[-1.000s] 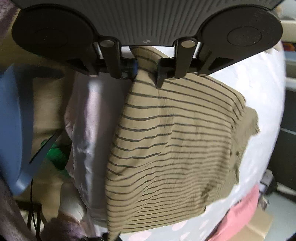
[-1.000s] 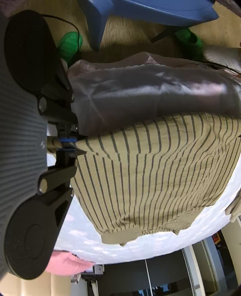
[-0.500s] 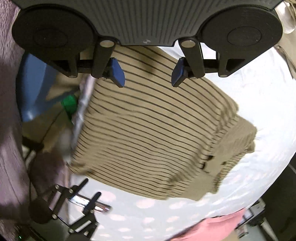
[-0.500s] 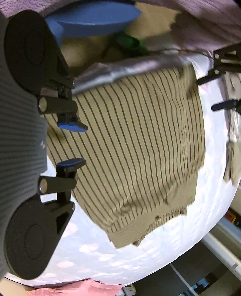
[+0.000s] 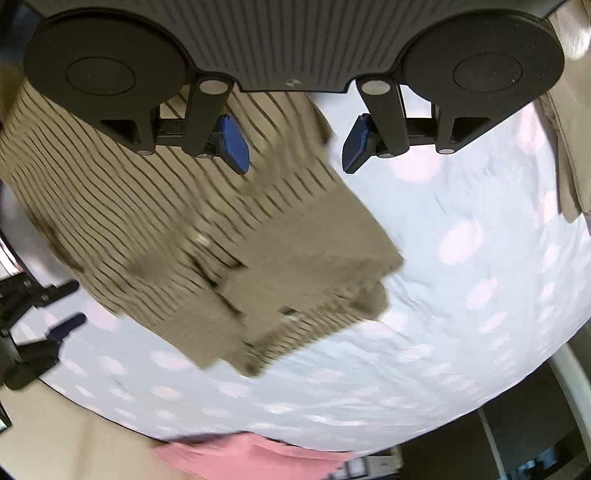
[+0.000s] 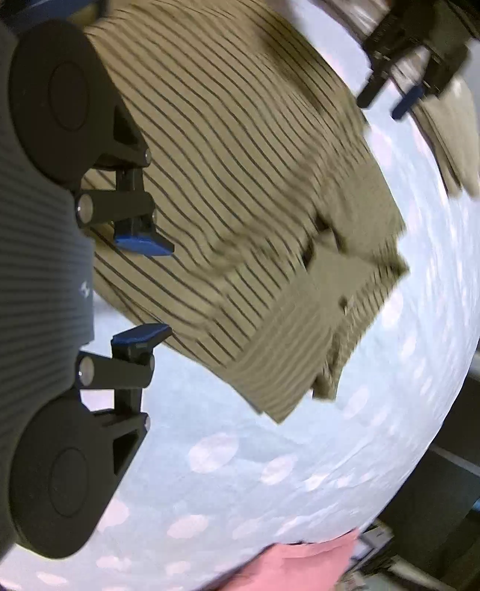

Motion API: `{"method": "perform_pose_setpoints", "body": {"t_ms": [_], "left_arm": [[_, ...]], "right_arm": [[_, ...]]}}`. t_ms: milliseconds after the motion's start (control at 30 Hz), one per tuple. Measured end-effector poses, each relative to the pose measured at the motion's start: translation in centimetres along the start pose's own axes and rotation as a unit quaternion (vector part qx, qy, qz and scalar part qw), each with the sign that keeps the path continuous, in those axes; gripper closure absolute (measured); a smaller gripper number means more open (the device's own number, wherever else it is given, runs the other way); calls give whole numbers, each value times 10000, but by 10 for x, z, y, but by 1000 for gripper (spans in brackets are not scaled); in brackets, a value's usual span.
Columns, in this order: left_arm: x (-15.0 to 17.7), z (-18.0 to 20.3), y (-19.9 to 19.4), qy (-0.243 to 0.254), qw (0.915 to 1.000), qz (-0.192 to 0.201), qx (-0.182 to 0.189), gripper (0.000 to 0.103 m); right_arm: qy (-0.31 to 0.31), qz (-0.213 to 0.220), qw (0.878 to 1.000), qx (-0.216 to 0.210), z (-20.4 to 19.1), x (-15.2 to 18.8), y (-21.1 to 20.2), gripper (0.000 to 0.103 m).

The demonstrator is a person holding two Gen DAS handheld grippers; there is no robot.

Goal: Fold clothes
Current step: 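Open both tools and release the folded shirt, then grasp the shirt near the collar with both tools and lift it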

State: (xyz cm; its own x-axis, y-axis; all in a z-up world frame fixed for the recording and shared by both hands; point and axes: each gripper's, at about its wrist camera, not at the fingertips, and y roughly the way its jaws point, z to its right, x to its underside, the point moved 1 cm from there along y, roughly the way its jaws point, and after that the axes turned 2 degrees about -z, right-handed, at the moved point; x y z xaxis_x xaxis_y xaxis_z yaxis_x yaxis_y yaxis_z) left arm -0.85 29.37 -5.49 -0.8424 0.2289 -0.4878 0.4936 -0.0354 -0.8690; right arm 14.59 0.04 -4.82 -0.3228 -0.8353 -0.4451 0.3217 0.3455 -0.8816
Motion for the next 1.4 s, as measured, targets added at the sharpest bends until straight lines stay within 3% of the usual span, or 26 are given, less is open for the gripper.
{"method": "perform_pose_setpoints", "body": {"t_ms": [300, 400, 567, 767, 867, 900, 933, 967, 1000, 1033, 1133, 1400], "left_arm": [[-38, -49, 69, -510, 9985, -183, -5, 49], [-45, -67, 88, -786, 9967, -206, 37, 49], [-50, -93, 114, -1284, 9912, -135, 278, 49], [-56, -103, 128, -1411, 9888, 143, 463, 46], [-59, -100, 131, -1398, 9890, 233, 431, 46], [-60, -99, 131, -1372, 9892, 265, 435, 48], [-61, -97, 130, -1358, 9892, 291, 467, 57], [-62, -96, 130, -1344, 9892, 317, 498, 63], [-63, -95, 129, -1349, 9889, 335, 529, 75], [-64, -96, 129, -1391, 9880, 342, 576, 87], [-68, -94, 123, -1423, 9868, 425, 650, 97], [-72, -88, 65, -1294, 9841, 979, 719, 99]], "right_arm": [[1170, -188, 9921, -423, 61, -52, 68, 53], [1535, -221, 9864, -543, 80, -62, 91, 27], [2159, -147, 9720, -913, 112, -69, 118, 27], [2447, -20, 9633, -1105, 128, -82, 142, 26], [2338, 28, 9661, -1099, 124, -90, 148, 37], [2295, 25, 9670, -1105, 122, -92, 150, 48], [2254, 23, 9679, -1114, 119, -94, 152, 62], [2220, 24, 9684, -1135, 117, -97, 152, 68], [2189, 27, 9688, -1158, 115, -99, 153, 82], [2169, 40, 9690, -1183, 113, -100, 152, 88], [2020, 146, 9727, -1132, 108, -104, 141, 94], [1848, 773, 9723, -1203, 101, -104, 78, 95]]}}
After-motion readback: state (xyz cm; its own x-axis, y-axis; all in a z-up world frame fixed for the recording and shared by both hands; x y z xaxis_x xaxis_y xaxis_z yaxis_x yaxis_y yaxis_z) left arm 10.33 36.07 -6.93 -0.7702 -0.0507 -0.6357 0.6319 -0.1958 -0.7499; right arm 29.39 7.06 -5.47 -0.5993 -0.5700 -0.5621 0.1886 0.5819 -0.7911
